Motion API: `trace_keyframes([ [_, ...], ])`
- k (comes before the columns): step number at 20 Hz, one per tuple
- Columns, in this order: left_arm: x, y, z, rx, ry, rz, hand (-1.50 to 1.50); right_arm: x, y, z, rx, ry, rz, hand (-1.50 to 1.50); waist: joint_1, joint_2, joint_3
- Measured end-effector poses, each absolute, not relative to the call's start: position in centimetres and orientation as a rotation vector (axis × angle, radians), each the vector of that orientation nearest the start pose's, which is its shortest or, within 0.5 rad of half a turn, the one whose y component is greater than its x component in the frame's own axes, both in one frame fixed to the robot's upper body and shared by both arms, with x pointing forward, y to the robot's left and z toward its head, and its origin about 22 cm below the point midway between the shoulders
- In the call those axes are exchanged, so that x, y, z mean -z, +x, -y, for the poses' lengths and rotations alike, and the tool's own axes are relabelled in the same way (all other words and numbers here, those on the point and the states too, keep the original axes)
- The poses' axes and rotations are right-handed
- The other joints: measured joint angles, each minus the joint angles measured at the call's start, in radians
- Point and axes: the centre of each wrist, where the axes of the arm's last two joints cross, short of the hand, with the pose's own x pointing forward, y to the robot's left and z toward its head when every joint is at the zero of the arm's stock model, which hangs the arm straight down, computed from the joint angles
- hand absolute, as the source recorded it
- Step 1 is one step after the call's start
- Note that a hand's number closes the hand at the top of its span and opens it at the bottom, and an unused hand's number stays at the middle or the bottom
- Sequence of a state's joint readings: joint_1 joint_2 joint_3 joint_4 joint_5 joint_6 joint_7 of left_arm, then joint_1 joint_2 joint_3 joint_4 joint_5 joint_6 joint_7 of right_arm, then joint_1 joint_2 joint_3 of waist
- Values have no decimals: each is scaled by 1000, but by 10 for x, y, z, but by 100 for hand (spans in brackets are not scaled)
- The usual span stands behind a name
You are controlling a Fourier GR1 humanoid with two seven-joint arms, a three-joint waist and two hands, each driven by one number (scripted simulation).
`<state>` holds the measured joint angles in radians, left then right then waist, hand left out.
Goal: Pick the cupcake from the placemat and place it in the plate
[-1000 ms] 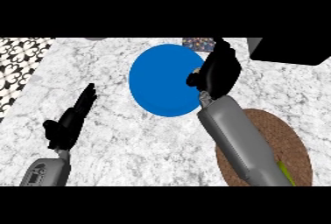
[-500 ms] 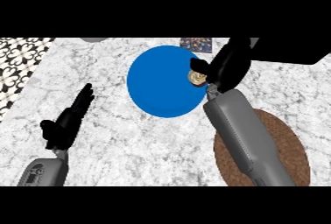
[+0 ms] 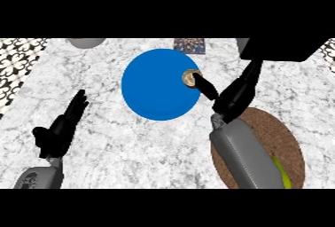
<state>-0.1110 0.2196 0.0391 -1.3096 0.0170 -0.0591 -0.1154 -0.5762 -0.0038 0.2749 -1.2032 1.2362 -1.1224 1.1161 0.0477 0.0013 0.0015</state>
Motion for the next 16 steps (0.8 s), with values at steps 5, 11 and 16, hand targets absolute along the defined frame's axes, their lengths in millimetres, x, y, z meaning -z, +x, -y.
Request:
trace_keyframes([
  [5, 27, 258, -294, 156, 138, 1514, 0, -25, 293, 89, 365, -1054, 1551, -150, -30, -5, -1],
  [11, 20, 254, -302, 147, 151, 1519, 0, 12, 235, 86, 339, -1018, 1535, -150, -44, -4, -1],
  [16, 20, 251, -299, 146, 160, 1520, 0, 27, 208, 90, 346, -1009, 1517, -150, -47, -3, -1],
])
